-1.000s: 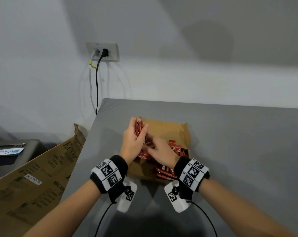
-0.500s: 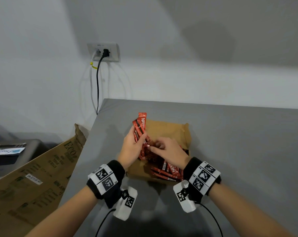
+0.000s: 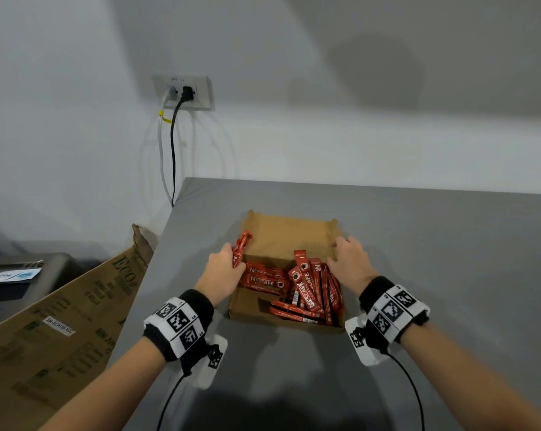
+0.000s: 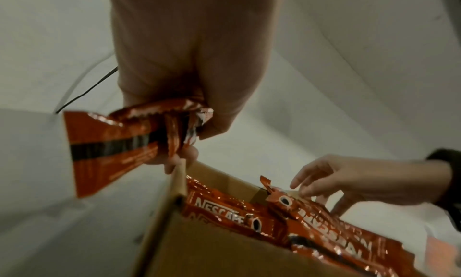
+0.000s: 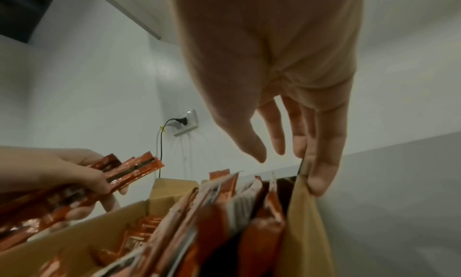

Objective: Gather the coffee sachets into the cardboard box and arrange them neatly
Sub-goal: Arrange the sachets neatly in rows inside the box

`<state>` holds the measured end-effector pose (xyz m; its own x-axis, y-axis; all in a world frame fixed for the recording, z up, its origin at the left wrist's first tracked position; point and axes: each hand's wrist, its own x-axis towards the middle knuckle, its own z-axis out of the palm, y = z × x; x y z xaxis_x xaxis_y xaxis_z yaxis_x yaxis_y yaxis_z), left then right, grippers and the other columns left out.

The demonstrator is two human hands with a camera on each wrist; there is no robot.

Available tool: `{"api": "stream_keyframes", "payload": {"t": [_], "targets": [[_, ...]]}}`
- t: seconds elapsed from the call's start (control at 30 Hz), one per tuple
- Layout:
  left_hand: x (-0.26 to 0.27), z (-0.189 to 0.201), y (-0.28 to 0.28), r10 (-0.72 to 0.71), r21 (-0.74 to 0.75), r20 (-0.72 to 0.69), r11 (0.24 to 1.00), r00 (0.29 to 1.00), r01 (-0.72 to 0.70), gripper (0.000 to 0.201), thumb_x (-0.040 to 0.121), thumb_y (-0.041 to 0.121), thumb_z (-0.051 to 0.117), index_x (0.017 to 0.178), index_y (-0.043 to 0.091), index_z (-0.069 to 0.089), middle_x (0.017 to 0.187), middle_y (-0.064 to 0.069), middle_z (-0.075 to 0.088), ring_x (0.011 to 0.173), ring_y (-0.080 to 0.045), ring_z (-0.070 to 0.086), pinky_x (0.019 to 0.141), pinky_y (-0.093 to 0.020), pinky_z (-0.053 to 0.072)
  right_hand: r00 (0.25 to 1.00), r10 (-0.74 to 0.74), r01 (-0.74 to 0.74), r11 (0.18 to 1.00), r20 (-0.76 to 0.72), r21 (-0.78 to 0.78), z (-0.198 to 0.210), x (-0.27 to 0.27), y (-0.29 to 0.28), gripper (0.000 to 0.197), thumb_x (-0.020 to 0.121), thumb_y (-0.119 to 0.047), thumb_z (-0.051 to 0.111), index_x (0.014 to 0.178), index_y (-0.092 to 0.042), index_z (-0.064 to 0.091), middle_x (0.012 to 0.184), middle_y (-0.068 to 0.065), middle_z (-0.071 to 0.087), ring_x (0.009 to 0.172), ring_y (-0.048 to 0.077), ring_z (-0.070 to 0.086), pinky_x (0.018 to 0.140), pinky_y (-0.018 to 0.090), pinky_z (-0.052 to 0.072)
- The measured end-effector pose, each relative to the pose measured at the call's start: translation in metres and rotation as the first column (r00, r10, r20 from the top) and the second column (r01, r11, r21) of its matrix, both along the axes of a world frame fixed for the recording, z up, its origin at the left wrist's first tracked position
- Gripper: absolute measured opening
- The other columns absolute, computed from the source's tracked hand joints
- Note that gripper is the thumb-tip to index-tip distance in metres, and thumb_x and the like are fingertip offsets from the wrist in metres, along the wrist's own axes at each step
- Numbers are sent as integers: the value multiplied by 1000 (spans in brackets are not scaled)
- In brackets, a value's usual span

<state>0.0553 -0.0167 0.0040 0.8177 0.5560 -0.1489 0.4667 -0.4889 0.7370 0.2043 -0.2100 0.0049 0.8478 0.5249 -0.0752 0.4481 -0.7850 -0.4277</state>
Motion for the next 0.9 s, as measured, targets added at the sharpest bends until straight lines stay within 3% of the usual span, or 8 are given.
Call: {"api": "stream_keyframes", "payload": {"t": [0.1,0.2,0.27,0.33,0.47,0.6,0.73,0.9], "targets": [[-5,-3,1,9,5,-36,1000,999,-9,12,93,13,49,98,2,47,76,-3,52,60,-12,50,48,-16,39,1000,17,-17,1000,-3,14,-2,5,0,21,92,-13,52,111,-5,53,111,7,49,90,14,44,79,21,37],[-8,-2,1,13,62,-37,998,999,-11,10,94,13,48,93,3,47,74,-3,51,58,-11,48,46,-15,34,999,30,-30,1000,33,-5,-2,8,-2,17,92,-14,51,106,-6,56,109,8,53,90,16,49,79,23,42],[-8,4,1,16,110,57,994,998,-22,9,94,12,48,88,6,45,78,-7,52,58,-12,47,46,-16,34,984,43,-43,999,171,-4,2,5,-2,18,93,-19,49,105,-8,58,108,7,56,93,17,53,84,28,47],[-5,14,-3,1,-11,194,1000,981,1,7,92,12,53,92,7,48,82,-9,57,58,-12,55,48,-15,41,962,126,-158,981,243,113,11,-6,6,22,95,-23,46,112,-12,57,112,2,57,96,11,53,88,25,46],[-2,29,-23,-58,-313,335,934,940,170,15,83,8,67,95,10,58,77,-1,67,58,-5,66,55,-13,50,936,340,-282,876,-86,390,32,-46,31,37,96,-30,44,129,-15,47,112,-6,54,94,2,51,73,9,44],[3,24,-28,-84,-298,351,934,933,196,16,79,13,71,91,21,64,82,4,70,72,-6,68,65,-19,52,954,271,-158,820,-130,550,28,-59,39,18,87,-25,63,101,-15,59,93,-7,63,85,5,60,73,13,48],[-2,23,-23,-145,-331,327,908,934,257,20,80,19,70,98,19,62,81,4,72,72,-18,70,61,-18,54,966,235,-125,782,-103,610,27,-55,33,8,89,-20,60,94,-16,55,89,-4,66,78,9,64,71,20,54],[-4,12,-14,43,-268,346,962,937,55,15,92,21,55,105,18,49,79,-3,68,53,-11,59,54,-24,50,955,293,-212,790,-50,576,24,-47,25,14,88,-10,59,82,-16,48,89,-8,61,81,0,59,69,20,56]]}}
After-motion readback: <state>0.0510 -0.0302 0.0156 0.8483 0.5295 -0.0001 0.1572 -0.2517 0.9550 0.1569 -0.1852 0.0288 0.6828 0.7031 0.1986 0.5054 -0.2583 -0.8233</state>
